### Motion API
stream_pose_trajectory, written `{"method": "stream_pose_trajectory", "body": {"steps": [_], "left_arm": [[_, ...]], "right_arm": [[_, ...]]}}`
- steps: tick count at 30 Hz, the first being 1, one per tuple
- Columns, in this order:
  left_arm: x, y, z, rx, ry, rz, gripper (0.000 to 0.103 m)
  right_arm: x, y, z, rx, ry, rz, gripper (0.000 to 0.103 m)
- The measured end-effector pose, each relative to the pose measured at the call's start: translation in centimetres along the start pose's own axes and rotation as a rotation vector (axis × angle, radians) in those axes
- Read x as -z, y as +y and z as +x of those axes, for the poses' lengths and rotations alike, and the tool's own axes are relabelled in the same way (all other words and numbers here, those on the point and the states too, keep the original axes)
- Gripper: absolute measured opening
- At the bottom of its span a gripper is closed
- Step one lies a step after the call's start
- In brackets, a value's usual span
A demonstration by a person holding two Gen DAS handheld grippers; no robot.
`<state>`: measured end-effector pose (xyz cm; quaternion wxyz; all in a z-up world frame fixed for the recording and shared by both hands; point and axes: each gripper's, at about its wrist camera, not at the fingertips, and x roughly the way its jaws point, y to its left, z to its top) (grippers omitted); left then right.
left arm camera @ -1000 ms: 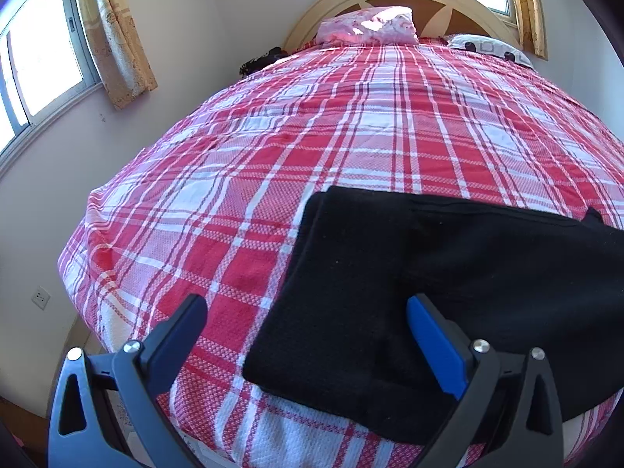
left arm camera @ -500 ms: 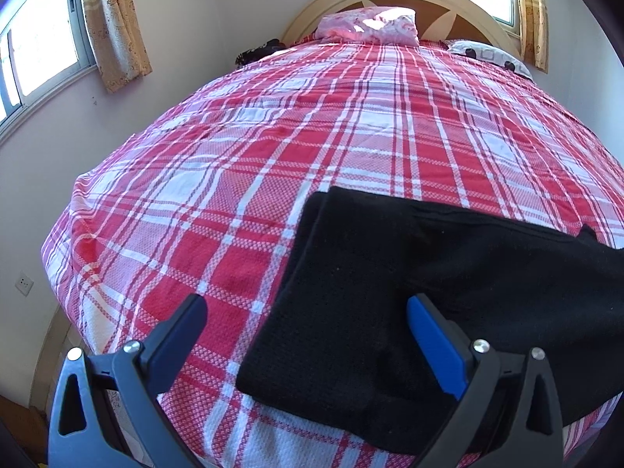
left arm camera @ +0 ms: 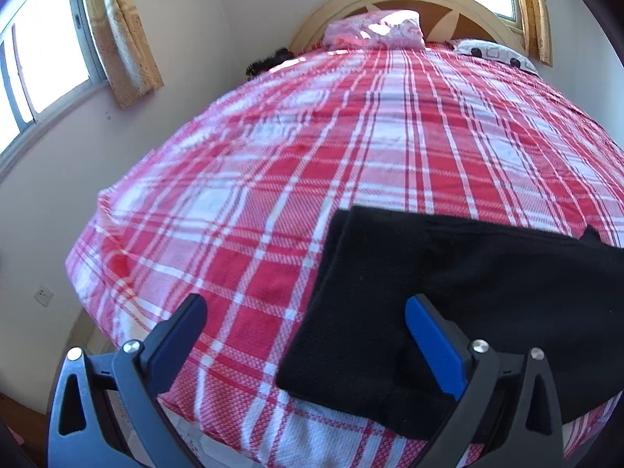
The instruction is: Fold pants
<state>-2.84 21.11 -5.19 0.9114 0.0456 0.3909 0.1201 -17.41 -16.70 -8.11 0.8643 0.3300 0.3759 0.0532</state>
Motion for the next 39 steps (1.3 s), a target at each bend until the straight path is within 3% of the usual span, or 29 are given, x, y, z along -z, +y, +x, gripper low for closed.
{"method": "stream_pose_trajectory", "body": {"steps": [3,5,7,10,14,16,18,21,26,29,33,35,39], "left_arm": [[-0.8,-1.0,-0.9,0.032,-0.033,0.0,0.103],[-1.2,-2.2,-1.5,0.076,-0.056,0.016,0.103],[-1.3,-3.7,-1.8,0.084,-0.078,0.056,0.103],[-0.9,-5.3,-1.2,0.078,-0.062,0.105,0.103],[0.1,-5.3,0.7,0.03,-0.016,0.132,0.103],[0.1,-4.1,0.5,0.066,-0.019,0.109,0.103],[-0.2,-2.2,-0.1,0.034,-0.053,0.082,0.103],[-0.5,1.0,-0.8,0.016,-0.089,0.006,0.103],[-0.3,4.0,0.5,0.032,-0.021,-0.136,0.103],[-0.4,2.5,0.2,0.029,-0.026,-0.109,0.103],[-1.3,-1.9,-2.4,0.062,-0.132,0.022,0.103],[-1.8,-4.2,-3.1,0.117,-0.15,0.07,0.103],[-2.3,-8.2,-3.4,0.225,-0.146,0.119,0.103]], "right_arm": [[-1.8,3.1,-1.7,0.042,-0.116,-0.151,0.007],[-3.2,6.2,-0.3,0.078,-0.144,-0.303,0.007],[-3.7,9.0,1.8,0.122,-0.136,-0.422,0.007],[-4.1,12.7,6.7,0.092,-0.098,-0.566,0.007],[-3.7,13.3,12.6,0.166,-0.025,-0.65,0.007],[-3.9,12.7,14.8,0.22,0.013,-0.645,0.007],[-3.8,12.0,14.7,0.174,-0.05,-0.607,0.007],[-4.3,10.8,14.7,0.109,-0.063,-0.505,0.007],[-4.0,11.1,14.9,0.107,-0.071,-0.476,0.007],[-3.2,11.7,14.8,0.139,-0.081,-0.531,0.009],[-3.3,11.7,14.6,0.131,-0.074,-0.532,0.01],[-3.5,11.5,13.7,0.105,-0.078,-0.478,0.01],[-3.9,9.7,10.0,0.057,-0.185,-0.377,0.01]]}}
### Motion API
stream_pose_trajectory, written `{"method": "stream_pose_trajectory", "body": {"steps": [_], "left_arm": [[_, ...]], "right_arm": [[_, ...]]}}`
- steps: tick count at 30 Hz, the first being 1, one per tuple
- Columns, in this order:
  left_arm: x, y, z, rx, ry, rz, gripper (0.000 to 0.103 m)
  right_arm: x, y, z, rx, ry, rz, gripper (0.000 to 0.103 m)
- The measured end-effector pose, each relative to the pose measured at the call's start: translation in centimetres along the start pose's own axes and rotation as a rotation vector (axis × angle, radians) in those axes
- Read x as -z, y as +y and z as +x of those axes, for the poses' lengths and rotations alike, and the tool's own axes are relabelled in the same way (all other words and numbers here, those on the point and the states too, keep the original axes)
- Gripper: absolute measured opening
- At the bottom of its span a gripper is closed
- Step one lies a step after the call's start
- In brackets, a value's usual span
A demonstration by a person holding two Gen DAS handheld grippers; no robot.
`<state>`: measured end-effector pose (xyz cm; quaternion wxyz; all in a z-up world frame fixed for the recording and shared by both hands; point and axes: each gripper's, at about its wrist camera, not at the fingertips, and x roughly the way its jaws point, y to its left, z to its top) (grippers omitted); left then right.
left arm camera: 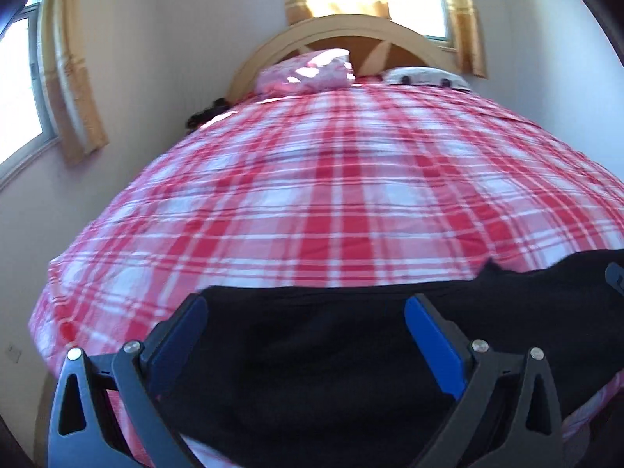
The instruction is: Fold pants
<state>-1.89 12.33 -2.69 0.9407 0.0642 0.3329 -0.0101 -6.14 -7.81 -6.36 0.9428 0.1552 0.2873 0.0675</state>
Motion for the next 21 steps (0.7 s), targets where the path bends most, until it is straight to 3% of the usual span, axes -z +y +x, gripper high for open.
{"method": "stream_pose_trajectory", "body": {"steps": [3,7,13,16,19,21], "left_arm": [[-0.1,-2.6,0.6,0.041,0.02,0.032,0.103],[0.4,-5.0,0.9,0.065,0.049,0.061,0.103],[1.0,-7.3,1.1,0.055,0.083,0.105,0.103],[1.1,-8.0,1.2,0.052,0.099,0.107,0.103],[1.5,-8.8,1.6,0.019,0.102,0.123,0.103],[1.7,-9.1,2.1,0.008,0.122,0.119,0.103]], "right_arm": [[-0.4,-2.6,-3.4,0.051,-0.067,0.025,0.012],[-1.4,-7.7,-7.5,0.189,-0.091,0.042,0.021],[-3.5,-19.1,-14.0,0.426,-0.078,0.125,0.021],[-4.1,-26.0,-17.5,0.472,-0.102,0.255,0.024],[-3.8,-33.2,-21.2,0.486,-0.147,0.442,0.042],[-3.2,-36.0,-22.5,0.485,-0.161,0.528,0.045]]}}
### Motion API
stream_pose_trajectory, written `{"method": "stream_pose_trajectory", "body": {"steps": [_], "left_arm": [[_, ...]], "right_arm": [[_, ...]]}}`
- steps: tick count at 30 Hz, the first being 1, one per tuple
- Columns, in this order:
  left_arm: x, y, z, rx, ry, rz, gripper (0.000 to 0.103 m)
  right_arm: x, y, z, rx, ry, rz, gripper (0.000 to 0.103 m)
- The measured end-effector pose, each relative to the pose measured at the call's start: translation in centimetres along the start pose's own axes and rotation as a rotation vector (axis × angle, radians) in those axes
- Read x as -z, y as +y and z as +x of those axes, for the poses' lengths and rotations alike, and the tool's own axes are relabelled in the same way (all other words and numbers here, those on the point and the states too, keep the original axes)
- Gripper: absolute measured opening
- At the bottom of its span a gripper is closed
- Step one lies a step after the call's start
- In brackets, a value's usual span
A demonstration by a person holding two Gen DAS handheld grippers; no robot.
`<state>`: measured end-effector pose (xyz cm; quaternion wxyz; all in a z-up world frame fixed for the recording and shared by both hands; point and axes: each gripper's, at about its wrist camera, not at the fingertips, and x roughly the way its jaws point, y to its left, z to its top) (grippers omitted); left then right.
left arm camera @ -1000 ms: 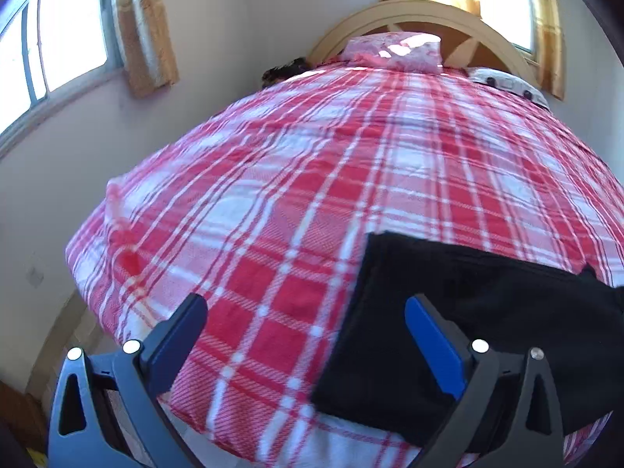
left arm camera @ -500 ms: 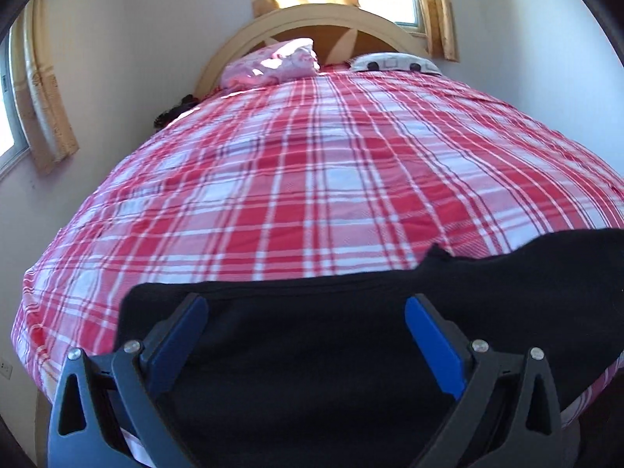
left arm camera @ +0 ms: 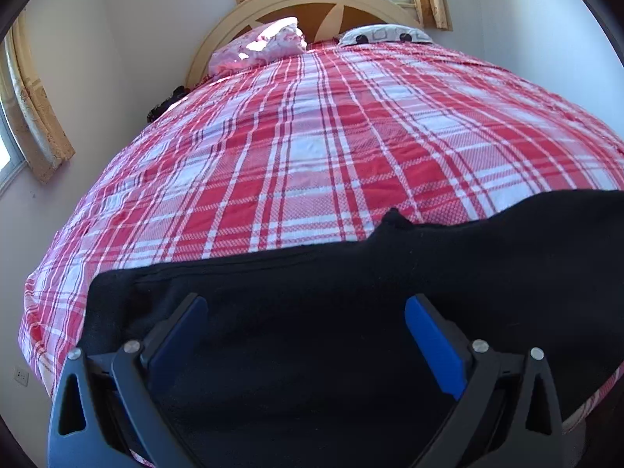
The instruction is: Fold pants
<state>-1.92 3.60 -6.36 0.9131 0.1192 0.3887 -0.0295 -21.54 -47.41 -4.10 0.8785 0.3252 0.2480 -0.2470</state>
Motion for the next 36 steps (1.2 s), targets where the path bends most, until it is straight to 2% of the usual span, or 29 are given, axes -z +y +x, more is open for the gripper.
{"method": "stream_pose_trajectory", "body": {"steps": [2,7,9,12,18,21,24,26,30,33,36], "left_arm": [[0.1,0.0,0.3,0.002,0.018,-0.018,0.103],[0.1,-0.2,0.3,-0.01,0.026,-0.02,0.103],[0.1,-0.3,0.3,-0.017,0.027,-0.019,0.103],[0.1,-0.2,0.5,-0.016,0.037,-0.039,0.103],[0.1,-0.1,0.6,-0.004,0.046,-0.046,0.103],[0.1,0.1,0.7,0.006,0.05,-0.058,0.103],[0.2,0.2,0.7,0.018,0.051,-0.061,0.103],[0.1,0.2,0.7,0.023,0.053,-0.06,0.103],[-0.2,0.3,0.3,0.028,0.048,-0.048,0.103],[-0.3,0.5,-0.1,0.046,0.036,-0.046,0.103],[-0.5,0.6,-0.5,0.064,0.021,-0.051,0.103]], "right_arm": [[-0.5,-1.9,0.5,-0.006,0.022,0.026,0.045],[-1.1,-3.4,2.3,-0.01,0.055,-0.04,0.045],[-1.0,-3.7,3.8,-0.033,0.107,-0.038,0.045],[-0.5,-3.4,4.1,-0.054,0.129,-0.073,0.052],[0.7,-2.0,3.8,-0.047,0.207,-0.164,0.053],[1.4,-1.6,3.7,-0.027,0.203,-0.189,0.044],[1.4,-2.1,3.5,-0.018,0.193,-0.163,0.022],[1.6,-2.5,3.2,-0.05,0.203,-0.117,0.015],[1.6,-0.2,1.9,-0.036,0.175,-0.131,0.013],[1.6,3.6,-0.6,-0.079,0.115,-0.177,0.013],[2.5,8.5,-2.5,-0.137,0.096,-0.252,0.013]]}}
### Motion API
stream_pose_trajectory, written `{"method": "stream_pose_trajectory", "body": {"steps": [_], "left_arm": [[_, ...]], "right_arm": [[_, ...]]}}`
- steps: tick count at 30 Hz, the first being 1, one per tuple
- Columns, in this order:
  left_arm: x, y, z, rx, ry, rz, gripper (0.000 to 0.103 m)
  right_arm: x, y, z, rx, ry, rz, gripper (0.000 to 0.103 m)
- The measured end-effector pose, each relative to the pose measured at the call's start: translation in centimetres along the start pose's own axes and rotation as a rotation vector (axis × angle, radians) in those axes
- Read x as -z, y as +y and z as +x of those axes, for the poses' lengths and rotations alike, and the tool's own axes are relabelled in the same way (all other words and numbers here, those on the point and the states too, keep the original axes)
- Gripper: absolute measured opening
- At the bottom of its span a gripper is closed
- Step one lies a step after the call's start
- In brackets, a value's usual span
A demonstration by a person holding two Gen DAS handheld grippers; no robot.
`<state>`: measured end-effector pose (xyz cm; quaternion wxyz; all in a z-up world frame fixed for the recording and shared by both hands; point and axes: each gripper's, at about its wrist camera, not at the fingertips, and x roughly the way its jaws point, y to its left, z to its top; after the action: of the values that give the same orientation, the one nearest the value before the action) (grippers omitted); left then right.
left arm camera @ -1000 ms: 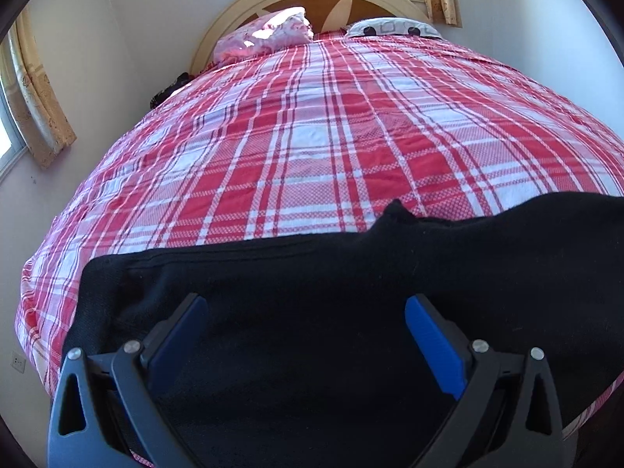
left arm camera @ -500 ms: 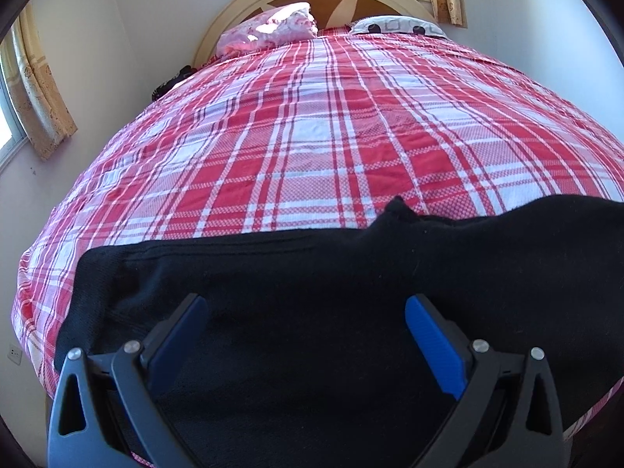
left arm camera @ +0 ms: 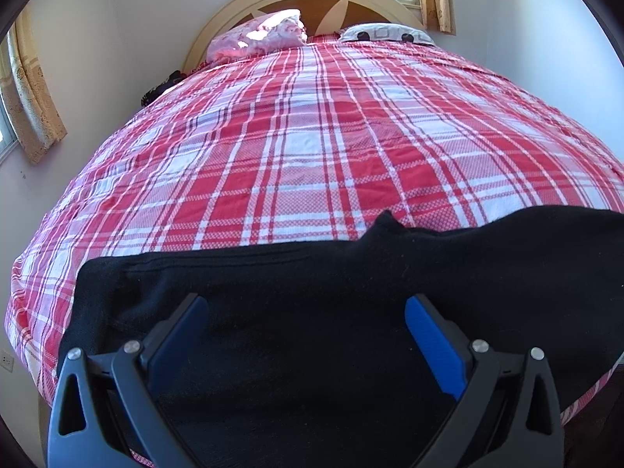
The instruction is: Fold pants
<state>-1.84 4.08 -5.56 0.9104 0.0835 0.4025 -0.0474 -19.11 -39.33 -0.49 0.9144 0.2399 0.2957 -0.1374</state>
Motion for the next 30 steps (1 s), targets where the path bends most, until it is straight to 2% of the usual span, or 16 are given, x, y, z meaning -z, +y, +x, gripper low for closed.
{"method": "stream_pose_trajectory", "body": {"steps": [3,8,15,20,24,30], "left_arm": [[0.1,0.3,0.0,0.017,0.001,-0.006,0.103],[0.5,1.5,-0.2,0.021,-0.003,-0.024,0.103],[0.9,4.2,-0.2,0.017,-0.011,-0.081,0.103],[1.1,4.9,0.0,0.017,-0.012,-0.091,0.103],[1.2,4.9,0.2,0.023,-0.011,-0.092,0.103],[1.2,5.1,0.3,0.023,-0.007,-0.094,0.103]], "right_arm": [[0.7,5.6,0.1,-0.064,0.009,-0.093,0.013],[4.2,14.0,2.3,-0.123,0.036,-0.25,0.013],[11.2,23.5,6.2,-0.108,0.053,-0.487,0.013],[15.7,27.9,7.2,-0.014,0.014,-0.677,0.013],[17.6,29.2,7.4,0.023,-0.004,-0.733,0.013],[18.9,31.3,8.6,0.067,-0.009,-0.742,0.016]]}}
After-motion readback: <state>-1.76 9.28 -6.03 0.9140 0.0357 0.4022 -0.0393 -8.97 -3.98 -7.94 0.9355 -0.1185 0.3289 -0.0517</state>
